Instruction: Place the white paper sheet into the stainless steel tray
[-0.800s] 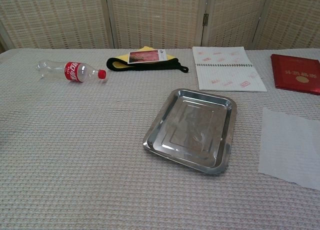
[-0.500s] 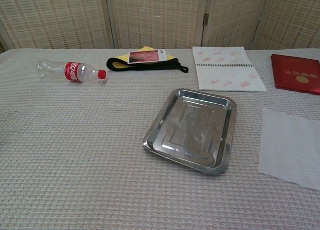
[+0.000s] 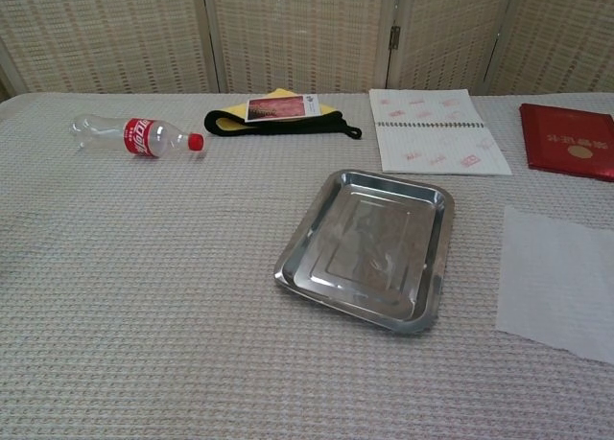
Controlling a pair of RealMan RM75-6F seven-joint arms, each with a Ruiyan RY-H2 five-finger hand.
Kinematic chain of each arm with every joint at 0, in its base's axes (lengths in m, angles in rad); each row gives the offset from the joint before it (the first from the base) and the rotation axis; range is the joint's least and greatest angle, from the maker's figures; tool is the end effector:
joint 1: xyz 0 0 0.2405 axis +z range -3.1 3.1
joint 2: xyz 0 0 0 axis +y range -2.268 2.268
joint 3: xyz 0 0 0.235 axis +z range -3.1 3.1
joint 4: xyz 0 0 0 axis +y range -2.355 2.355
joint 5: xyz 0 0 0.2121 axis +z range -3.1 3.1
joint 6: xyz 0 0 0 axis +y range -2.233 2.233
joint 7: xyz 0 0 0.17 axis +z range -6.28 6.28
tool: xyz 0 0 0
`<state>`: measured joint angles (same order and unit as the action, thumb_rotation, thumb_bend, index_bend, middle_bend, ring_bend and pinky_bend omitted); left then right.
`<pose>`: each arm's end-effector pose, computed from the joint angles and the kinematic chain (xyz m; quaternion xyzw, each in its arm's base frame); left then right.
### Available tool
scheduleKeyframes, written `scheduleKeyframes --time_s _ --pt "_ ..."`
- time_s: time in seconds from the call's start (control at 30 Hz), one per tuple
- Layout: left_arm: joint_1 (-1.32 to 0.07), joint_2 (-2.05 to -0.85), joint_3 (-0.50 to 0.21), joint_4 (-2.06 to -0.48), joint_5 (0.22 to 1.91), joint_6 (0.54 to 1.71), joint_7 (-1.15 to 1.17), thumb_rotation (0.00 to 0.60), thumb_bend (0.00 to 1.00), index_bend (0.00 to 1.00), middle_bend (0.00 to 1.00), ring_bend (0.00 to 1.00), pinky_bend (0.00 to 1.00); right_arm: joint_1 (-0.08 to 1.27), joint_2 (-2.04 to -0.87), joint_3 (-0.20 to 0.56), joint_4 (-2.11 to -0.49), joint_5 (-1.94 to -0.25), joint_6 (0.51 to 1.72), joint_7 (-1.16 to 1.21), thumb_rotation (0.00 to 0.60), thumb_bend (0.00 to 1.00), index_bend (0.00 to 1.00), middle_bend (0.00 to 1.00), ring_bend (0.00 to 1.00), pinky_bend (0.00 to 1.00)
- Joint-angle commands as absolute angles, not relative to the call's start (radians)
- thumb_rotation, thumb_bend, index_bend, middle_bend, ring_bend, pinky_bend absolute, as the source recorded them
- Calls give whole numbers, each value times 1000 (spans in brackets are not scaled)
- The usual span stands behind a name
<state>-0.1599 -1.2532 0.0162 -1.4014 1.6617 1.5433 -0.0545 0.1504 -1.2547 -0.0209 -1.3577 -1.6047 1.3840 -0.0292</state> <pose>-0.2815 0.2133 0.1125 -0.6594 -0.3258 -0.4267 0.5262 -0.3144 -0.2114 0.0971 0.6923 -0.3449 0.3257 0.5437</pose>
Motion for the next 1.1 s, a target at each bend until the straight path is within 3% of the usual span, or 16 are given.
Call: scheduleKeyframes --time_s 0.03,0.47,0.77,1.1 --pt "-157 -1257 19 -1407 1666 1546 -36 600 256 23 0 0 0 149 -1317 -34 -1220 -1641 1413 51 600 342 328 0 0 0" --pt "-166 -1271 13 -1393 1632 1498 -7 600 260 38 0 0 0 164 -1470 -63 -935 -1655 1367 68 600 342 368 0 0 0" --pt "-167 -1273 9 -1391 1623 1493 -5 600 285 18 0 0 0 160 -1663 -63 -595 -1708 1510 178 600 342 377 0 0 0" --pt "-167 -1276 11 -1384 1626 1494 -12 600 298 0 0 0 0 170 -1750 -74 -421 -1696 1476 268 600 342 377 0 0 0"
